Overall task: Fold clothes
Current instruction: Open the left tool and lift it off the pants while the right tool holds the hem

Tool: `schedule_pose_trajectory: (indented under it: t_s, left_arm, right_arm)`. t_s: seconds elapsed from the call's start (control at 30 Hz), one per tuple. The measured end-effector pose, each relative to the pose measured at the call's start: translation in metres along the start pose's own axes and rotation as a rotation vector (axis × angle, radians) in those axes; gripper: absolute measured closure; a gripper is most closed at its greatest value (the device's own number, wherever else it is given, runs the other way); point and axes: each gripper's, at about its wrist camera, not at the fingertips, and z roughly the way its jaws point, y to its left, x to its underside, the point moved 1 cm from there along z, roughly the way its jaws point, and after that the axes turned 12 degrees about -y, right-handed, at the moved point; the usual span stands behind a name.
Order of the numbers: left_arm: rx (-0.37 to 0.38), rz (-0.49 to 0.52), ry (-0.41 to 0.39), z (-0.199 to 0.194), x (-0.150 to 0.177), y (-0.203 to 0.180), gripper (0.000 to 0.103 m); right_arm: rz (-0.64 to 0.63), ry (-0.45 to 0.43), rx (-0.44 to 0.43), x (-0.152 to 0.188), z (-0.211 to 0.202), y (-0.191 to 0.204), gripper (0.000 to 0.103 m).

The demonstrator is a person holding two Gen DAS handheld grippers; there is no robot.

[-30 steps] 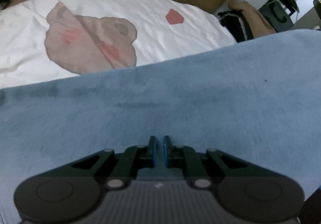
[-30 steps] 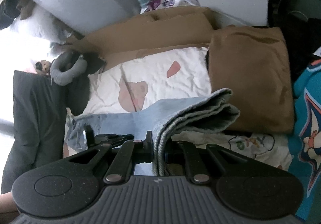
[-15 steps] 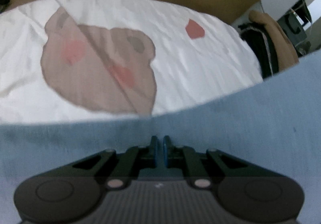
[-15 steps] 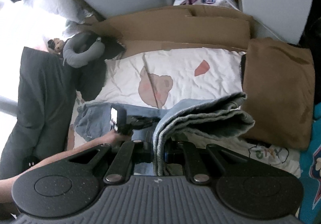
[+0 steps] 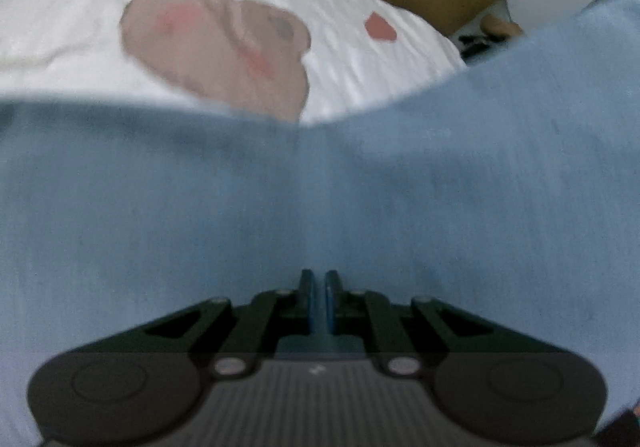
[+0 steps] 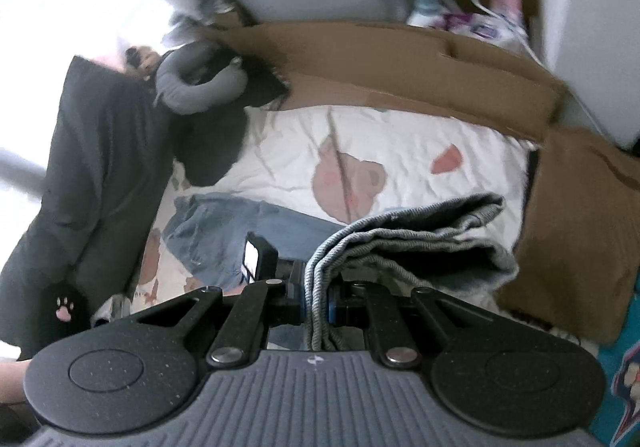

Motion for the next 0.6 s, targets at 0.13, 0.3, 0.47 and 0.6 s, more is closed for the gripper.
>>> schedule_pose_trajectory:
  t_s: [0.13, 0.3, 0.47, 0.6]
  left_arm:
    - [0.018, -0.051, 0.004, -0.023, 0.029, 0.006, 0.097]
    - [0.036, -0.083, 0.031, -0.049, 0.051, 0.011, 0.097]
    - [0.008, -0.095, -0.02, -0.084, 0.053, 0.027, 0.096]
    - [-0.058, -0.155, -0.106, -0.123, 0.045, 0.058, 0.091]
  right_arm:
    - [-0.046, 0.007, -0.03, -0.015, 0.01, 0.036, 0.094]
    - [-0.087, 0.042, -0.058, -0.028, 0.033, 0.084, 0.094]
    - [-0.131, 0.084, -0.068, -0.035, 0.06, 0.128, 0.094]
    - [-0.164, 0.129, -0.068, -0.033, 0.086, 0.162, 0.094]
